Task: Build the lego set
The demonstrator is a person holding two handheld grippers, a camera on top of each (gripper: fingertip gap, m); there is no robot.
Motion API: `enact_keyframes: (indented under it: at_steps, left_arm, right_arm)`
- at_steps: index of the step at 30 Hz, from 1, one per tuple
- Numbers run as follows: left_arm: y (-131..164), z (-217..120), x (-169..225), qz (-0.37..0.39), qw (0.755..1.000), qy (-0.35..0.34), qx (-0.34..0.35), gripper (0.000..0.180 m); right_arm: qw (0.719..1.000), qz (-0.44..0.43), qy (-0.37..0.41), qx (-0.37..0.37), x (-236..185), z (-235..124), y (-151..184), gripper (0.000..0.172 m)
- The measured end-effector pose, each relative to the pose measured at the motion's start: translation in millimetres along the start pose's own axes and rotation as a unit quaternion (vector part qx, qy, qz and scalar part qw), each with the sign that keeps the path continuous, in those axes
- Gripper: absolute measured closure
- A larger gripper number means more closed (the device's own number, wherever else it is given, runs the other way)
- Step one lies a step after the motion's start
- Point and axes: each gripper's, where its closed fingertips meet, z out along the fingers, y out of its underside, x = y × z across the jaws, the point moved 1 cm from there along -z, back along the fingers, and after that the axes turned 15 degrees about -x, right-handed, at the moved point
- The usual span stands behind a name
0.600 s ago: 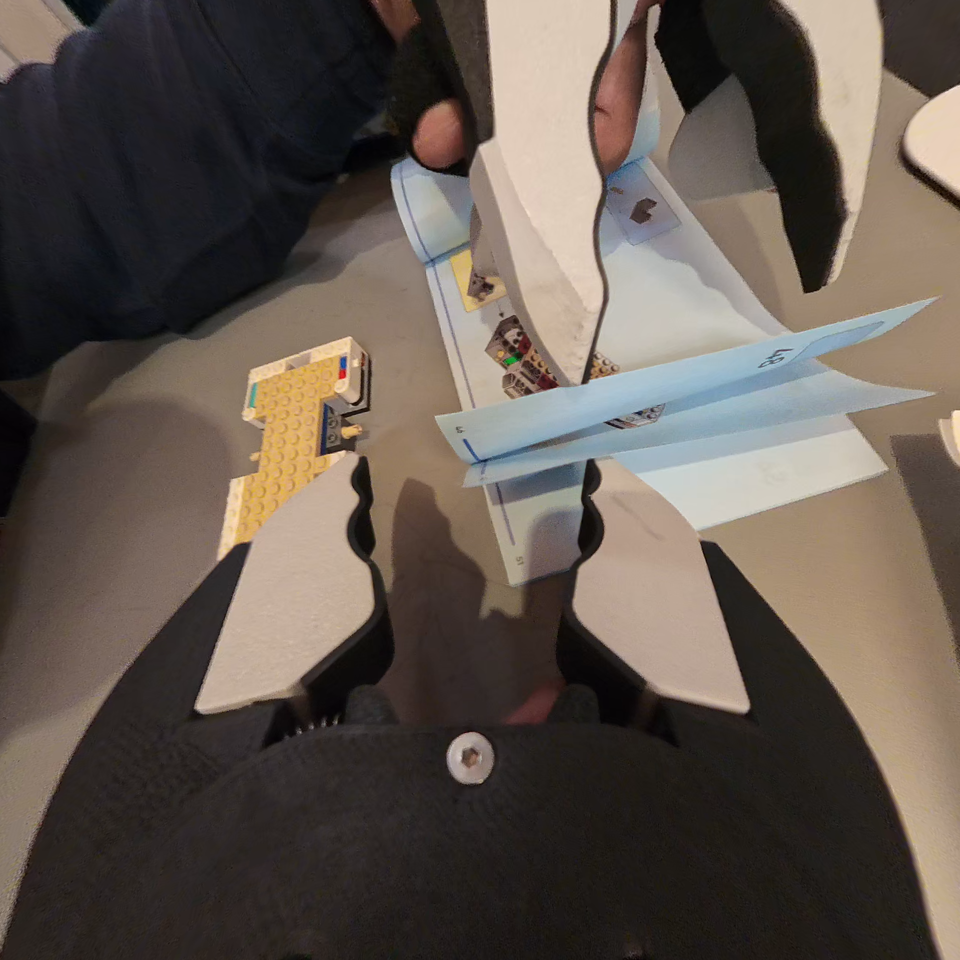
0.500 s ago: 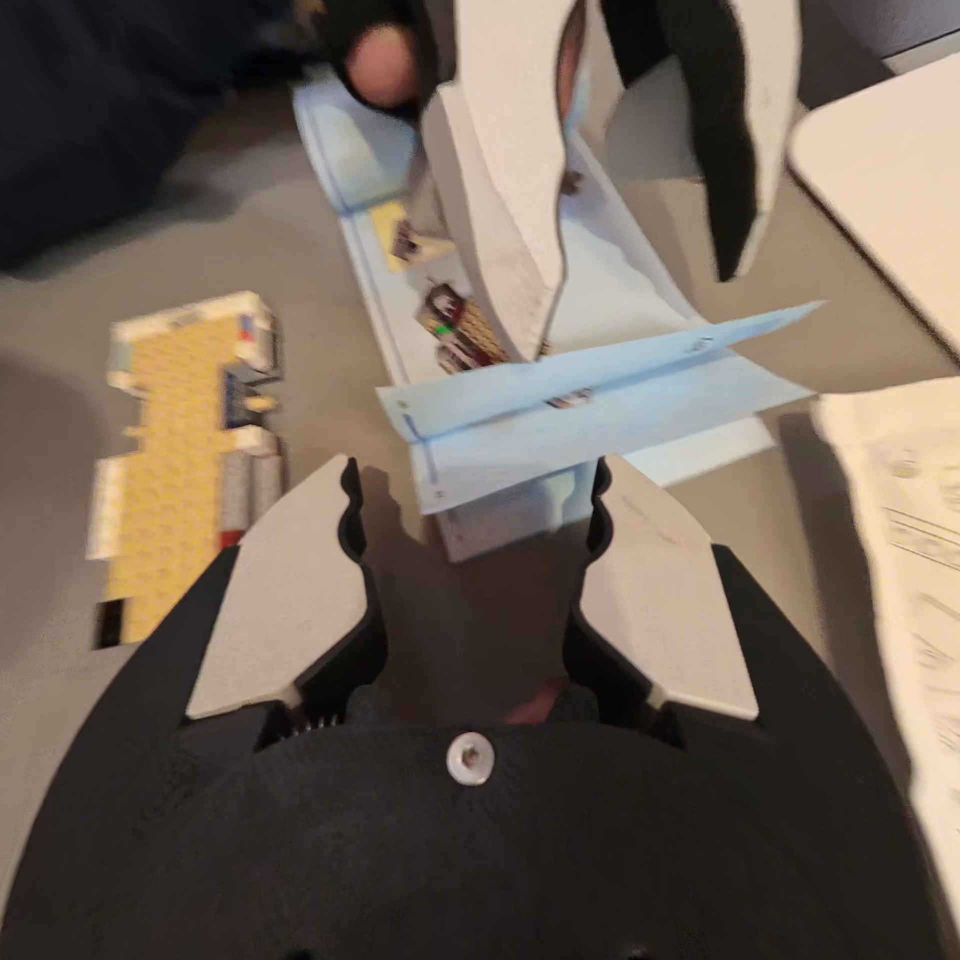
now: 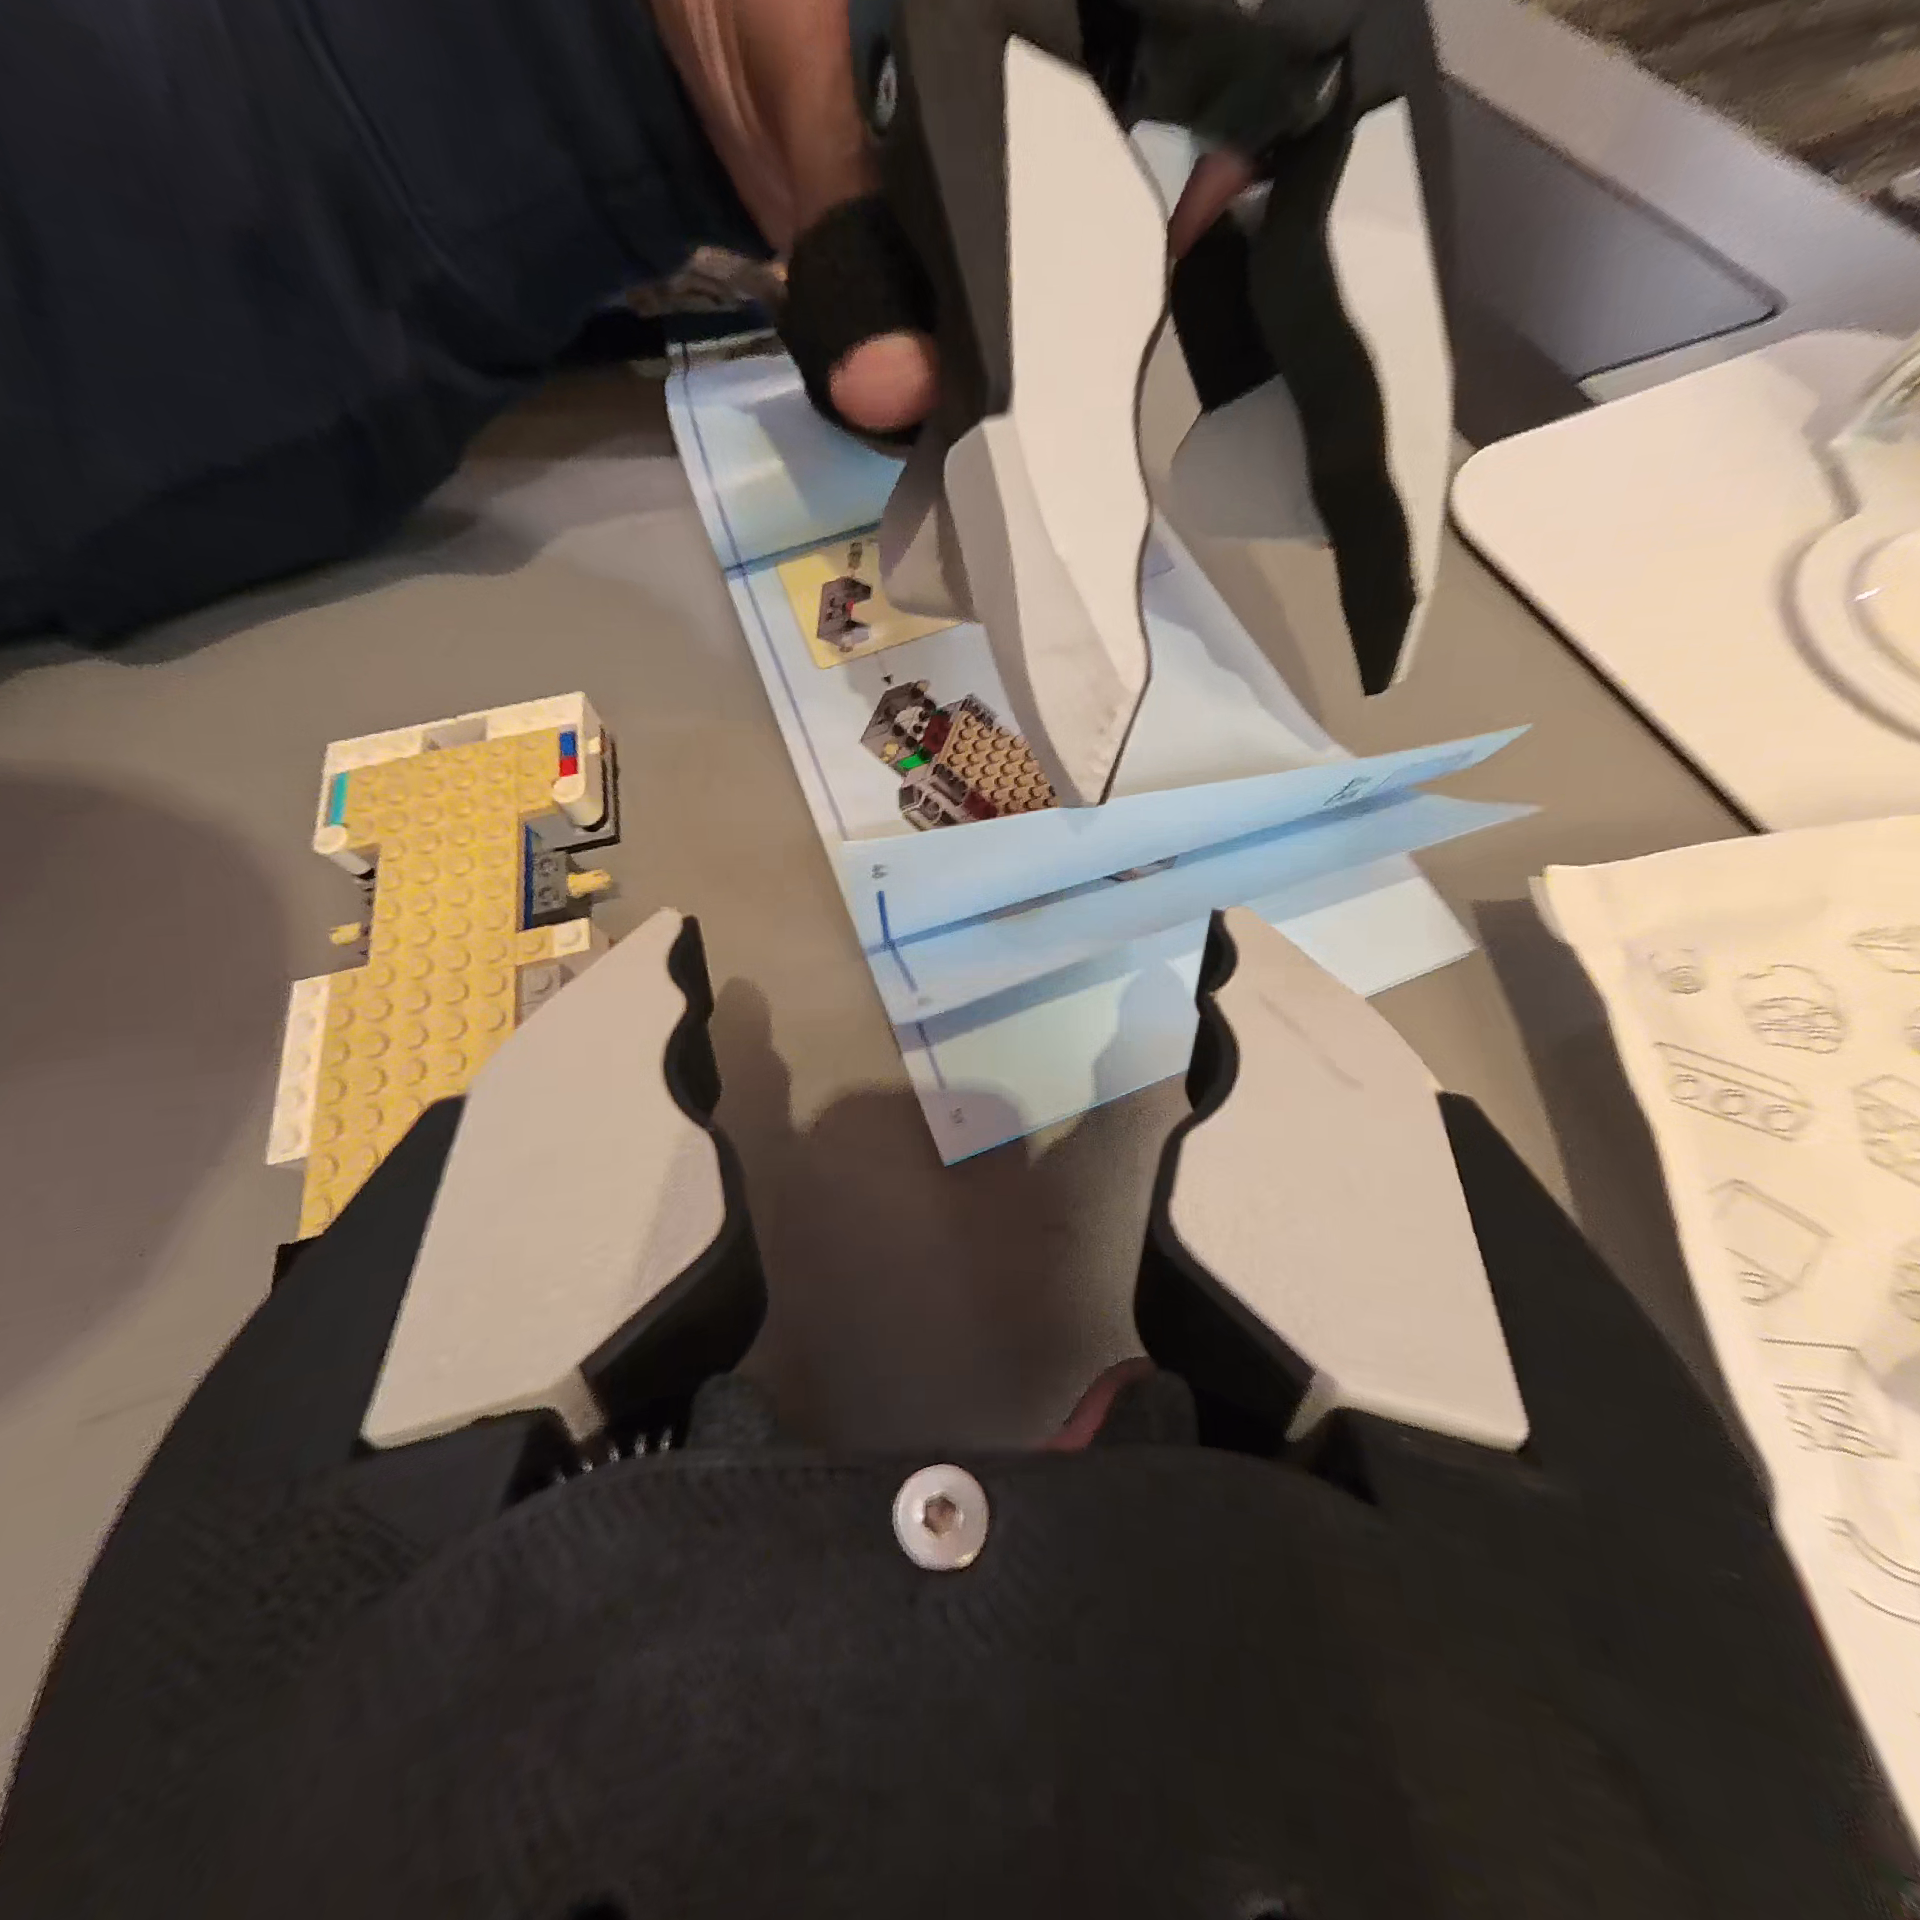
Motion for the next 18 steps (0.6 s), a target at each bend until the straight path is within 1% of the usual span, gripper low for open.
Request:
enact_keyframes:
  at_steps: [2, 5, 10, 13, 18]
  left_arm:
    - [0.6, 0.3, -0.6, -0.001, 1.000, 0.000, -0.001, 0.098]
    - [0.2, 0.1, -0.5, -0.001, 1.000, 0.001, 0.000, 0.098]
    - [-0.2, 0.1, 0.4, 0.001, 1.000, 0.000, 0.000, 0.098]
    - [-0.4, 0.0, 0.7, 0.003, 1.000, 0.000, 0.000, 0.098]
    - [-0.6, 0.5, 2.5, 0.009, 1.000, 0.002, 0.001, 0.098]
  right_arm:
    - [1.000, 0.002, 0.009, 0.011, 2.8, -4.5, -3.6, 0.082]
    - [1.000, 0.007, 0.007, 0.006, 2.6, -2.1, -1.9, 0.082]
    - [0.999, 0.012, -0.023, -0.035, -6.8, 16.1, 7.7, 0.082]
    - [0.999, 0.001, -0.034, -0.041, -9.8, 19.9, 5.7, 0.084]
    - [0.997, 0.012, -0.057, -0.058, -8.2, 27.5, 4.1, 0.083]
